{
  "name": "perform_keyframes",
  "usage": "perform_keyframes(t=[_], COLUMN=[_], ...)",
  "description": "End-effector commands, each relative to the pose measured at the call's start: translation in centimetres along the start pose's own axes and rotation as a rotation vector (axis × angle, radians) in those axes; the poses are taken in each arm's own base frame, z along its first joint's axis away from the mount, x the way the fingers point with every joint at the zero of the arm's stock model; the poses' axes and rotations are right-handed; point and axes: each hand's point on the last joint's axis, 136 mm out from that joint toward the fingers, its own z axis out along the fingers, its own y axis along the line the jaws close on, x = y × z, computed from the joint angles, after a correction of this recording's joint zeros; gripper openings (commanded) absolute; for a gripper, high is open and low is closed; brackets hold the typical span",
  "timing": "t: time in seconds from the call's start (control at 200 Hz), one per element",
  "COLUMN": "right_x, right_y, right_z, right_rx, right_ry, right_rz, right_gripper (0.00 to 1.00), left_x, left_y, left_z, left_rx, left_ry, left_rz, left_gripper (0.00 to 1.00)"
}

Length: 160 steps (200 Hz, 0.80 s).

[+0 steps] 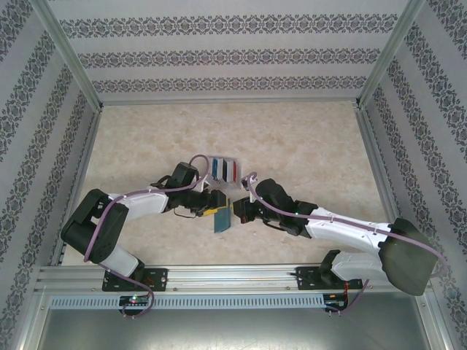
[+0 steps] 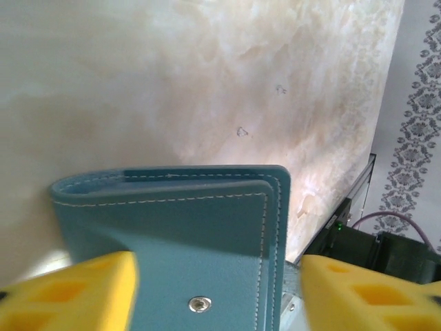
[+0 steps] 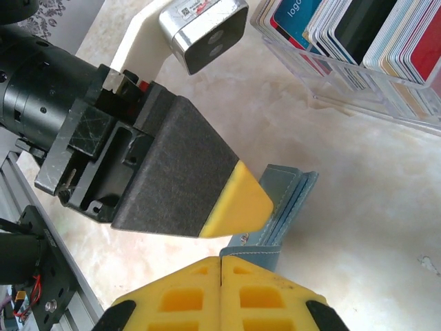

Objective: Put the credit cards into the card holder
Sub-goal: Open the card holder at the bottom-center of the table.

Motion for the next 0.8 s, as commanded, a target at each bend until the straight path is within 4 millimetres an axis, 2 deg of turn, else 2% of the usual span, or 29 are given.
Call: perform_keyframes(t=[0.0, 0.185, 0.32, 0.49, 0.669, 0.794], right_x=[-2.3, -3.0, -2.9, -1.9, -1.2, 0.3], right_y=[1.7, 1.3, 1.2, -0.2, -2.7, -6.3], right_z=[-0.9, -1.3, -1.4, -1.5, -2.4, -3.2], right_rx=[-0.052, -0.047, -0.061, -0.019, 0.090, 0.207], right_ry=[-0.067, -0.089, -0.093, -0.093, -0.101, -0.099], right_rz=[-0.014, -0.013, 0.009, 0.043, 0.077, 0.127], right_gripper=[0.00, 0.00, 0.00, 0.00, 0.00, 0.00], left_x=[-0.3, -0.5, -0.4, -0.4, -0.5, -0.3], left_y=[0.2, 0.4, 0.6, 1.0, 1.3, 1.7], left_z=[-0.5, -0.7, -0.5, -0.7, -1.0, -1.2], left_rx=[-0.032, -0.069, -0.064, -0.067, -0.087, -0.109], left_ry=[0.009, 0.014, 0.016, -0.004, -0.009, -0.010], left_rz=[0.031, 0.054, 0.062, 0.061, 0.071, 0.092], left_gripper=[0.74, 0.74, 0.61, 0.49, 0.32, 0.23])
